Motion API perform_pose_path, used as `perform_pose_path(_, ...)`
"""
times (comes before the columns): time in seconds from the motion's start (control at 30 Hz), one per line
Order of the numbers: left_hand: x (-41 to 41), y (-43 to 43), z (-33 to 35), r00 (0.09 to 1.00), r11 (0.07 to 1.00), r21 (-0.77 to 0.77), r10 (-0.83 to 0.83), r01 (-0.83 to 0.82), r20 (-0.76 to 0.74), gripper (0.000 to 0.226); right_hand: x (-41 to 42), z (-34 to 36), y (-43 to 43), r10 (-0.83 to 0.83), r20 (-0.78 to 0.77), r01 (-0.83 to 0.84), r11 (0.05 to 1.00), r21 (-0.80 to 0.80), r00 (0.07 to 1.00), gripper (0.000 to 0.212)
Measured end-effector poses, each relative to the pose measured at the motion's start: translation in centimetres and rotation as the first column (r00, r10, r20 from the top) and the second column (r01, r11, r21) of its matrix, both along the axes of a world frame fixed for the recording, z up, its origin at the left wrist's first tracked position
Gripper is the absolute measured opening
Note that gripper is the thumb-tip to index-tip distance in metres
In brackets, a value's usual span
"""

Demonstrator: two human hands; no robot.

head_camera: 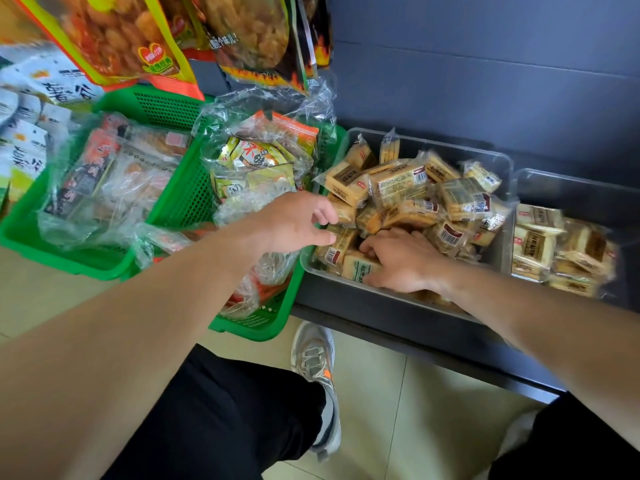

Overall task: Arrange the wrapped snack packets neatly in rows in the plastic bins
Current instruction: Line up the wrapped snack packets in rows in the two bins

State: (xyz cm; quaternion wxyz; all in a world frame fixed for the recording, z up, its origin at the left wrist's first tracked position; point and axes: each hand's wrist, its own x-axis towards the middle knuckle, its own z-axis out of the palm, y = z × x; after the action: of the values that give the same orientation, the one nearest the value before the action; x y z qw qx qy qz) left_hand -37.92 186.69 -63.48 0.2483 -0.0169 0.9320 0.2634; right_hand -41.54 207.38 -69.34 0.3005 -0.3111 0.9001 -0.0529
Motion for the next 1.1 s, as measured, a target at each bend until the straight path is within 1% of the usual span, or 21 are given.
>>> perform_pose_path(0.07, 0.0, 0.0, -0.1, 1.000, 1.000, -0.007, -0.001, 0.001, 0.008, 0.035, 0.0, 0.1, -0.2, -0.022, 0.022, 0.022, 0.999, -0.025, 1.000, 0.055)
perform_pose_path(0.13, -0.1, 0.0, -0.1, 1.000, 1.000, -0.009, -0.001, 0.002, 0.012, 0.036, -0.1, 0.3, 0.0, 0.024, 0.033, -0.023, 0.999, -0.024, 0.999, 0.044)
perform_pose_path(0.17, -0.1, 0.0, -0.2, 1.000, 1.000, -0.008, -0.001, 0.001, 0.015, 0.037, -0.1, 0.5, 0.1, 0.036, 0.049, -0.034, 0.998, -0.048, 0.998, 0.038)
perform_pose_path(0.23, -0.2, 0.0, -0.1, 1.000, 1.000, -0.007, -0.002, 0.002, 0.017, 0.039, -0.5, 1.2, 0.8, 0.009, 0.095, 0.004, 0.990, -0.139, 0.995, 0.028)
perform_pose_path(0.33, -0.5, 0.2, 0.0, 1.000, 1.000, -0.003, -0.006, 0.006, 0.024, 0.049, -1.1, 3.1, 2.0, -0.064, 0.122, 0.096, 0.957, -0.274, 0.990, 0.025)
perform_pose_path(0.4, -0.7, 0.3, 0.3, 1.000, 1.000, 0.006, -0.002, 0.001, 0.013, 0.053, -1.3, 5.0, 2.9, -0.119, 0.131, 0.159, 0.918, -0.363, 0.984, 0.025)
perform_pose_path(0.47, -1.0, 0.5, 1.0, 1.000, 1.000, 0.019, 0.008, -0.007, -0.016, 0.049, -1.6, 6.7, 4.1, -0.184, 0.125, 0.220, 0.872, -0.437, 0.975, 0.024)
perform_pose_path(0.57, -1.7, 1.2, 2.1, 0.995, 0.996, 0.072, 0.049, -0.043, -0.085, 0.040, -2.8, 8.5, 6.5, -0.355, 0.084, 0.336, 0.746, -0.574, 0.931, 0.020)
perform_pose_path(0.6, -2.0, 1.5, 2.4, 0.991, 0.993, 0.097, 0.072, -0.061, -0.110, 0.038, -3.3, 8.6, 7.5, -0.411, 0.049, 0.355, 0.716, -0.601, 0.910, 0.020)
perform_pose_path(0.67, -2.7, 2.6, 2.8, 0.982, 0.990, 0.121, 0.098, -0.079, -0.159, 0.037, -4.2, 8.4, 9.5, -0.487, -0.047, 0.364, 0.710, -0.603, 0.872, 0.023)
perform_pose_path(0.7, -3.1, 3.3, 2.9, 0.978, 0.990, 0.120, 0.101, -0.080, -0.181, 0.040, -4.6, 8.1, 10.6, -0.508, -0.079, 0.369, 0.715, -0.594, 0.858, 0.026)
perform_pose_path(0.77, -3.6, 5.0, 2.8, 0.970, 0.990, 0.115, 0.100, -0.076, -0.220, 0.054, -4.8, 7.6, 12.3, -0.520, -0.124, 0.378, 0.745, -0.550, 0.845, 0.034)
perform_pose_path(0.83, -4.2, 6.7, 2.7, 0.965, 0.995, 0.086, 0.062, -0.041, -0.256, 0.070, -5.0, 6.9, 13.5, -0.491, -0.157, 0.372, 0.799, -0.472, 0.857, 0.042)
perform_pose_path(0.9, -4.6, 8.5, 2.5, 0.965, 0.999, -0.004, -0.032, 0.032, -0.259, 0.083, -4.9, 6.7, 14.3, -0.468, -0.131, 0.377, 0.824, -0.423, 0.874, 0.046)
perform_pose_path(1.0, -5.1, 11.0, 2.1, 0.978, 0.987, -0.073, -0.151, 0.142, -0.142, 0.095, -4.8, 7.2, 15.3, -0.443, -0.063, 0.383, 0.830, -0.406, 0.894, 0.046)
perform_pose_path(1.03, -5.3, 11.8, 1.9, 0.978, 0.979, -0.104, -0.184, 0.173, -0.102, 0.095, -4.9, 7.4, 15.7, -0.434, -0.034, 0.387, 0.833, -0.396, 0.900, 0.044)
perform_pose_path(1.07, -5.5, 12.5, 1.8, 0.973, 0.967, -0.152, -0.219, 0.206, -0.077, 0.090, -4.9, 7.6, 16.3, -0.430, -0.003, 0.395, 0.834, -0.385, 0.903, 0.041)
perform_pose_path(1.1, -5.7, 13.0, 1.8, 0.966, 0.953, -0.200, -0.248, 0.229, -0.074, 0.079, -5.0, 7.8, 16.9, -0.433, 0.022, 0.408, 0.831, -0.377, 0.901, 0.037)
